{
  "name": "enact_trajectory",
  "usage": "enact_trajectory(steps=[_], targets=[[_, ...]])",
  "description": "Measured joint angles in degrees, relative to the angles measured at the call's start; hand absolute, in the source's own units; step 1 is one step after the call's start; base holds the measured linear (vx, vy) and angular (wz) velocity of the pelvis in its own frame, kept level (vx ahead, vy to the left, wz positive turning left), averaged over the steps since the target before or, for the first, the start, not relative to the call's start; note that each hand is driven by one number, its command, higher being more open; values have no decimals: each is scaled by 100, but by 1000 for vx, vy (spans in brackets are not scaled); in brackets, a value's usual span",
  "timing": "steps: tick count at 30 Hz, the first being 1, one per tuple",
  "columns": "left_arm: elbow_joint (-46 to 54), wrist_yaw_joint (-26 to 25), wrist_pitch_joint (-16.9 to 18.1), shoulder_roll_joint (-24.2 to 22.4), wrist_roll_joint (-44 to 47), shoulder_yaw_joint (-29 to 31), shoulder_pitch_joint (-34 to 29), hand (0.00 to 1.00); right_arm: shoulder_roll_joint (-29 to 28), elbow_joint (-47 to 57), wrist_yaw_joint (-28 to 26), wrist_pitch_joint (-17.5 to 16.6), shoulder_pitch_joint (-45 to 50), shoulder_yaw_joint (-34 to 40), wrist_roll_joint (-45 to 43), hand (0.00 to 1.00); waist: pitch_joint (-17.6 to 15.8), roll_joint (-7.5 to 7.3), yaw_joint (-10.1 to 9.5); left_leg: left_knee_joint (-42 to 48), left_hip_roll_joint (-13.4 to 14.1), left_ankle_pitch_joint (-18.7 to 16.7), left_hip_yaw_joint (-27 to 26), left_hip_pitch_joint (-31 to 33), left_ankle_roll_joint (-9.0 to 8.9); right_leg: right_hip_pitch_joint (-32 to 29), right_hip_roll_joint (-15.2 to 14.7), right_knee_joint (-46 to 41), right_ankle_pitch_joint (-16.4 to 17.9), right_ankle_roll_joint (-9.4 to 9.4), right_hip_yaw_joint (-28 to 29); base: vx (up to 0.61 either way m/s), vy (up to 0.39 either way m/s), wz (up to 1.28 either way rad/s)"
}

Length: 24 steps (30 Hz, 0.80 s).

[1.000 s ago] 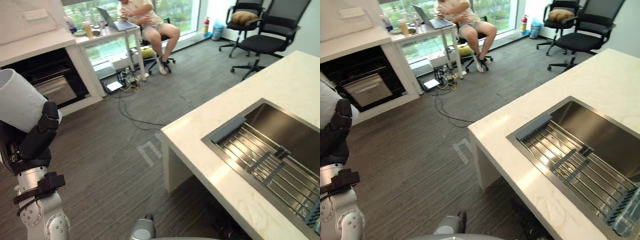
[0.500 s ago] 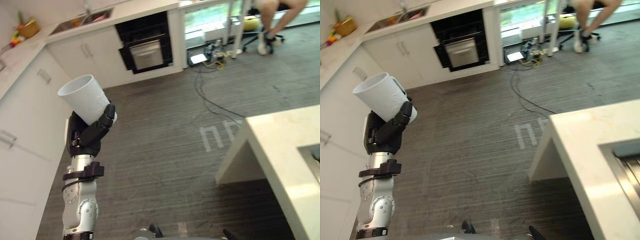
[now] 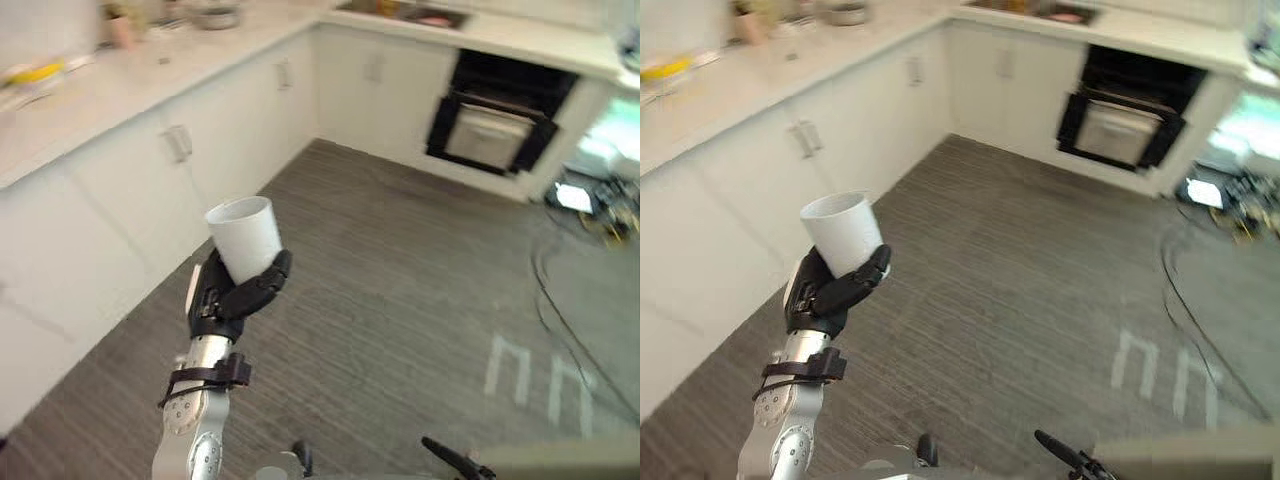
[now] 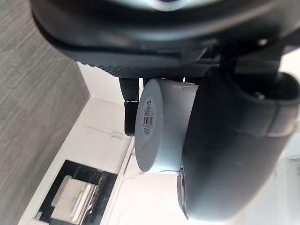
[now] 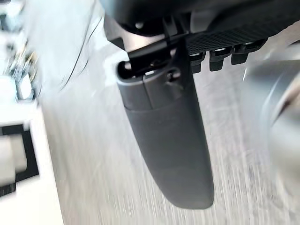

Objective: Walk over to the sink, pick up the cup, carry it to the dishwasher, place the cup inside the dishwasher, then close the dishwasher door

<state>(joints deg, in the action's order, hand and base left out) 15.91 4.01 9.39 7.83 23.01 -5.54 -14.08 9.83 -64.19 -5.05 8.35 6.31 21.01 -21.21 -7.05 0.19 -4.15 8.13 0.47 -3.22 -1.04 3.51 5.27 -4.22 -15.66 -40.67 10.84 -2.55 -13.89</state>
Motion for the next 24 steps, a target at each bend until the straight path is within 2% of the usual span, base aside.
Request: enact_trajectory(steps=[1, 2, 3, 4, 5, 6, 9, 12, 15, 18, 24], targets=[[-48, -1, 19, 34, -75, -137, 9, 0, -57, -29, -44, -42, -36, -3, 3, 100, 0, -2, 0, -23, 0, -33, 192, -6, 39, -219, 124, 532, 81, -155, 274, 69, -61, 108], [-50, -13, 19, 66, -121, -209, 9, 0, -102, -39, -74, -56, -63, -5, 10, 100, 6, -14, 0, -31, 12, -39, 222, 5, 29, -331, 176, 779, 94, -209, 457, 67, -101, 86], [-49, -86, -7, 187, -225, -393, 43, 0, -180, -50, -132, -51, -85, -82, 18, 100, 38, -72, 35, 14, 17, -70, 190, 52, -54, -485, 277, 1377, -41, -452, 763, 63, -149, 74], [-48, -169, -92, 351, -350, -583, 138, 0, -240, -87, -175, -38, -81, -255, 13, 100, 87, -183, 86, 76, -23, -98, 169, 84, -180, -491, 276, 2021, -568, -723, 820, 70, -183, 67], [-48, -189, -147, 407, -428, -629, 194, 0, -277, -110, -183, -34, -81, -359, 10, 100, 111, -276, 95, 90, -57, -118, 126, 81, -239, -483, 279, 2270, -902, -684, 807, 131, -339, 35], [-104, -314, -252, 367, -577, -669, 318, 0, -336, -106, -212, -39, -98, -570, -8, 100, 147, -415, 89, 259, -15, -233, -162, 118, -454, -346, 281, 2687, -968, -509, 634, 123, -305, -7], [-254, -438, -299, 83, -605, -767, 473, 0, -234, 25, -206, -95, -107, -654, -179, 100, 292, -142, 208, 503, 507, -379, -380, 366, -741, -257, 777, 3318, -1170, -268, 634, 167, -245, -33], [-417, -382, -300, 20, -605, -778, 674, 0, -38, 65, -264, -94, -89, -686, -399, 100, 292, -118, 429, 183, 733, -189, -512, -59, -1051, -15, 1006, 3482, -1182, -235, 693, 162, -148, -29], [-645, -351, -263, 28, -602, -673, 834, 0, 183, 227, -326, -93, -21, -669, -787, 100, 296, -96, 526, -58, 743, -173, -778, -353, -1072, 102, 1051, 3678, -1204, -203, 883, 105, -28, -41], [-812, -391, -251, 82, -601, -507, 850, 0, 165, 244, -405, -99, 26, -666, -909, 100, 299, -82, 553, -151, 719, -174, -978, -489, -1072, 151, 1055, 3821, -1259, -196, 1052, 49, 40, -35], [-946, -498, -212, 198, -591, -219, 813, 0, -83, 224, -612, -99, 252, -766, -900, 100, 309, 145, 624, -156, 693, -220, -1182, -624, -1053, 267, 1063, 4080, -1444, -208, 1273, -21, 19, -17]])
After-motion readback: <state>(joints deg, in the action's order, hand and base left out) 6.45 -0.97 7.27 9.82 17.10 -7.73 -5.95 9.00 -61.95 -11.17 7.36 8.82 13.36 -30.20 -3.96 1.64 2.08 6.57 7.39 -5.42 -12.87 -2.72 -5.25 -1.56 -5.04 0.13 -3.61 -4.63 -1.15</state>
